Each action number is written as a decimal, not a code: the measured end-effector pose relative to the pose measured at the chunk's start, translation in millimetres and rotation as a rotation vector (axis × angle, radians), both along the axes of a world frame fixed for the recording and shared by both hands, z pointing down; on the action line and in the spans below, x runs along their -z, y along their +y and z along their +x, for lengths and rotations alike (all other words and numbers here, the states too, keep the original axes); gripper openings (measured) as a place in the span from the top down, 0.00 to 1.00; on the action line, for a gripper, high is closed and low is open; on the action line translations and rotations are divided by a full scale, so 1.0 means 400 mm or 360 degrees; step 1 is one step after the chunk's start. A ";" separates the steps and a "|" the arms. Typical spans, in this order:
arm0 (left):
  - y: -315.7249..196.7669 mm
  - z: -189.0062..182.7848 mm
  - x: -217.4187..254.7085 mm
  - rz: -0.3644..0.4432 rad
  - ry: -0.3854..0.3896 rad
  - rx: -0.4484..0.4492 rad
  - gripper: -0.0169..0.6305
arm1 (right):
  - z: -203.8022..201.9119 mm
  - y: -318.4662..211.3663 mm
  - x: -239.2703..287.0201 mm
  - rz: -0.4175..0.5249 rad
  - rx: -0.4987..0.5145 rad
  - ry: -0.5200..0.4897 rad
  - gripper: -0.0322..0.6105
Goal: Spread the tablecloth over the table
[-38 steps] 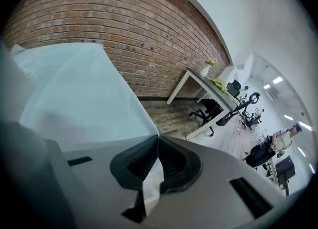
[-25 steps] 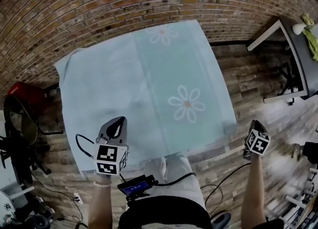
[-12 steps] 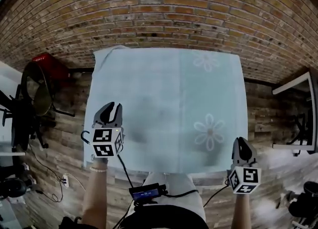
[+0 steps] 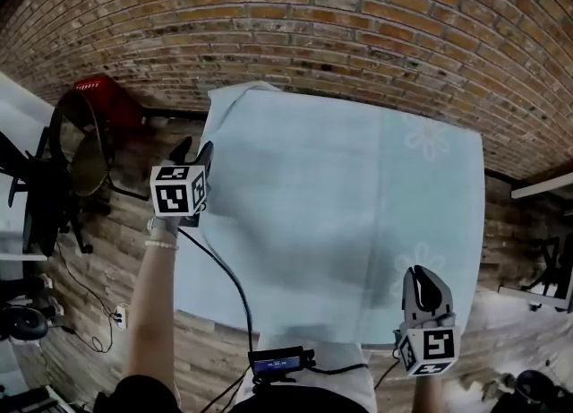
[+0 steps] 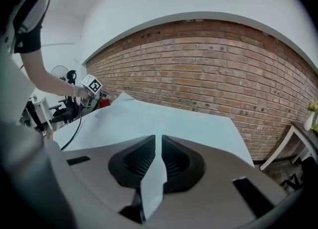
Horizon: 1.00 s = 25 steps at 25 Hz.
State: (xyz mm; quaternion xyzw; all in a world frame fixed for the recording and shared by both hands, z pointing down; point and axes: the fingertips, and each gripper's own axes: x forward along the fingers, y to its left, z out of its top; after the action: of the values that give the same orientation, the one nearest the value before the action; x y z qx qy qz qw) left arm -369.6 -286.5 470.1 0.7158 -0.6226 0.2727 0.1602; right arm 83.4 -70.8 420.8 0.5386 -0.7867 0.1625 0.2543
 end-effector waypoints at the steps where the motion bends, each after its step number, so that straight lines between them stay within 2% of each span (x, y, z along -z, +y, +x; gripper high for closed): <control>1: -0.019 -0.017 -0.022 -0.0034 0.0001 -0.0021 0.68 | -0.019 -0.005 -0.006 -0.0013 -0.0008 0.0009 0.86; 6: -0.084 -0.049 -0.128 -0.0194 -0.0023 -0.0155 0.69 | -0.098 -0.031 -0.030 -0.0062 -0.0069 0.0039 0.86; 7: -0.092 -0.053 -0.144 -0.0213 -0.0047 -0.0174 0.74 | -0.112 -0.036 -0.034 -0.0070 -0.0068 0.0050 0.86; 8: -0.098 -0.059 -0.155 -0.0229 -0.0078 -0.0197 0.90 | -0.125 -0.041 -0.038 -0.0078 -0.0062 0.0060 0.86; 9: -0.103 -0.065 -0.162 -0.0239 -0.0107 -0.0227 0.95 | -0.138 -0.046 -0.040 -0.0084 -0.0051 0.0072 0.86; 11: -0.118 -0.086 -0.161 -0.0221 -0.0130 -0.0245 0.95 | -0.158 -0.055 -0.043 -0.0095 -0.0037 0.0089 0.86; 13: -0.145 -0.126 -0.148 -0.0171 -0.0145 -0.0180 0.95 | -0.174 -0.065 -0.047 -0.0105 -0.0029 0.0093 0.86; 19: -0.249 -0.224 -0.105 -0.0086 -0.0433 -0.0084 0.95 | -0.211 -0.086 -0.057 -0.0118 0.0020 0.0125 0.86; 25: -0.291 -0.306 -0.132 -0.0145 -0.0433 -0.0007 0.95 | -0.236 -0.104 -0.074 -0.0158 0.0036 0.0144 0.86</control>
State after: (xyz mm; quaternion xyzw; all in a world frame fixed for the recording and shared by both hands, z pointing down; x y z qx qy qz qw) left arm -492.1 -402.8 523.0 0.6655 -0.6241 0.3954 0.1061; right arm -10.8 -112.5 450.4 0.5232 -0.7714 0.1739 0.3176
